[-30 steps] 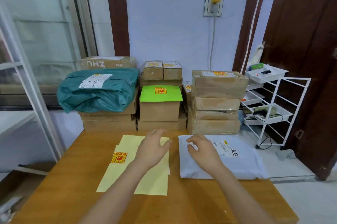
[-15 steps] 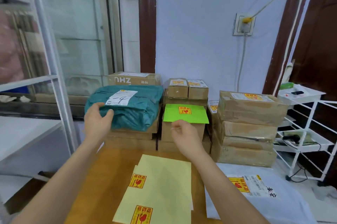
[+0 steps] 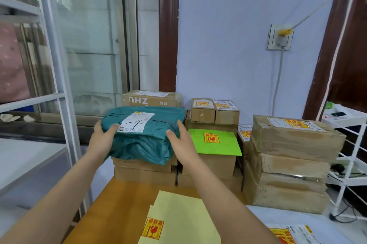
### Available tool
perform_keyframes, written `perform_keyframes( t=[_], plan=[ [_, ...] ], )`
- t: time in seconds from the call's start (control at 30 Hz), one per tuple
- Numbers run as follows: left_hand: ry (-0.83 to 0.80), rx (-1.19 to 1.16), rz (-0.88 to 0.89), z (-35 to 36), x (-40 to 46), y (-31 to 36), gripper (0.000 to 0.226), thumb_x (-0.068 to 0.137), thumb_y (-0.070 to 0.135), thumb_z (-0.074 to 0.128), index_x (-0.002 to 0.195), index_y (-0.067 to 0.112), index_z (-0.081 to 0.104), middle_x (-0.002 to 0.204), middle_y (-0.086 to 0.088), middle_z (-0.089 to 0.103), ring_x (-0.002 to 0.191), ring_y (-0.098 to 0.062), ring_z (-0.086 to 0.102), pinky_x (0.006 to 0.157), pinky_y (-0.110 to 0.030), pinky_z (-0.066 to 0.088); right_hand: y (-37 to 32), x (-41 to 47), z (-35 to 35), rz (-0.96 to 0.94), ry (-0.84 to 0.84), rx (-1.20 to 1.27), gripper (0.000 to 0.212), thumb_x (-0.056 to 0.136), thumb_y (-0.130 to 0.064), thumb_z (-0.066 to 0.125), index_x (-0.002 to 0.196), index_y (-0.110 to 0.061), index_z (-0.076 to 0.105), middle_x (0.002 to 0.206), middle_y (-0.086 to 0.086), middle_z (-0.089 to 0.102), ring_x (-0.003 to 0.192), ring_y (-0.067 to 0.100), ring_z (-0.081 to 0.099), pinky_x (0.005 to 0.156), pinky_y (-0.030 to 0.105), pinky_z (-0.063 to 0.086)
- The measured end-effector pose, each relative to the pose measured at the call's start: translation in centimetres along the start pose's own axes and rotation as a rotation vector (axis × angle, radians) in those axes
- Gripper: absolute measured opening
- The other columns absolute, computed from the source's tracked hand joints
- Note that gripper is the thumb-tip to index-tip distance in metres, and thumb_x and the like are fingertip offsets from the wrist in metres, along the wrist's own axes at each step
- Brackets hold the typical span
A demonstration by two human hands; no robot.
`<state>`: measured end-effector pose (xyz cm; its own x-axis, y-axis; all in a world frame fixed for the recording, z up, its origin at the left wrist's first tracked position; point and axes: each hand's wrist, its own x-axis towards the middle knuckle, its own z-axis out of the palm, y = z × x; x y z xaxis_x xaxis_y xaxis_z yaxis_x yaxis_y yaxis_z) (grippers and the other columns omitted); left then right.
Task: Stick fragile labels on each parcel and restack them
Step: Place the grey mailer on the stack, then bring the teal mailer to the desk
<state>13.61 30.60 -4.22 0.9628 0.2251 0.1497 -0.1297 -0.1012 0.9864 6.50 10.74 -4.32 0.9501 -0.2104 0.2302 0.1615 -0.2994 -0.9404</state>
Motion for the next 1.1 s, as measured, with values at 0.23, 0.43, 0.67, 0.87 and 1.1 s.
perform_keyframes(
  t=[0.23, 0.43, 0.67, 0.87, 1.1],
  plan=[
    [-0.055, -0.241, -0.135, 0.2, 1.2, 0.0, 0.066, 0.092, 0.037, 0.058, 0.146, 0.040, 0.019, 0.135, -0.006, 0.044, 0.108, -0.035, 0.054, 0.089, -0.054, 0.050, -0.1, 0.9, 2.1, 0.107, -0.094, 0.125, 0.064, 0.095, -0.048, 0.045, 0.151, -0.036, 0.014, 0.156, -0.007, 0.023, 0.141, 0.018, 0.027, 0.116, 0.043, 0.027],
    [-0.050, -0.354, -0.252, -0.4, 3.1, -0.3, 0.085, 0.066, 0.060, 0.073, 0.136, 0.025, 0.041, 0.122, -0.014, 0.060, 0.098, -0.037, 0.064, 0.067, -0.051, 0.055, -0.6, 0.9, 1.5, 0.133, -0.113, 0.224, 0.061, 0.098, -0.044, 0.045, 0.151, -0.034, 0.018, 0.154, -0.008, 0.027, 0.139, 0.016, 0.031, 0.111, 0.034, 0.030],
    [-0.027, -0.405, -0.136, -0.1, 2.1, 1.4, 0.075, 0.074, 0.054, 0.070, 0.133, 0.021, 0.038, 0.121, -0.011, 0.057, 0.102, -0.033, 0.061, 0.079, -0.052, 0.053, -1.0, 0.2, 0.8, 0.083, -0.078, 0.321, 0.057, 0.098, -0.037, 0.048, 0.149, -0.034, 0.022, 0.151, -0.008, 0.033, 0.134, 0.015, 0.039, 0.108, 0.032, 0.036],
    [0.021, -0.430, -0.083, -0.6, 0.3, 2.6, 0.045, 0.088, 0.047, 0.059, 0.118, 0.018, 0.043, 0.114, -0.009, 0.059, 0.098, -0.029, 0.061, 0.076, -0.045, 0.053, -1.2, -1.1, -0.5, 0.037, -0.033, 0.365, 0.052, 0.098, -0.035, 0.049, 0.146, -0.035, 0.029, 0.143, -0.007, 0.044, 0.123, 0.013, 0.050, 0.104, 0.035, 0.043],
    [-0.016, -0.513, -0.074, -0.9, -4.0, 3.2, 0.051, 0.082, 0.051, 0.061, 0.118, 0.017, 0.049, 0.117, -0.006, 0.063, 0.100, -0.028, 0.064, 0.082, -0.047, 0.053, -1.5, -4.9, -3.2, 0.064, 0.024, 0.411, 0.029, 0.099, -0.033, 0.046, 0.127, -0.038, 0.041, 0.121, -0.010, 0.055, 0.096, 0.001, 0.057, 0.067, 0.017, 0.048]
  ],
)
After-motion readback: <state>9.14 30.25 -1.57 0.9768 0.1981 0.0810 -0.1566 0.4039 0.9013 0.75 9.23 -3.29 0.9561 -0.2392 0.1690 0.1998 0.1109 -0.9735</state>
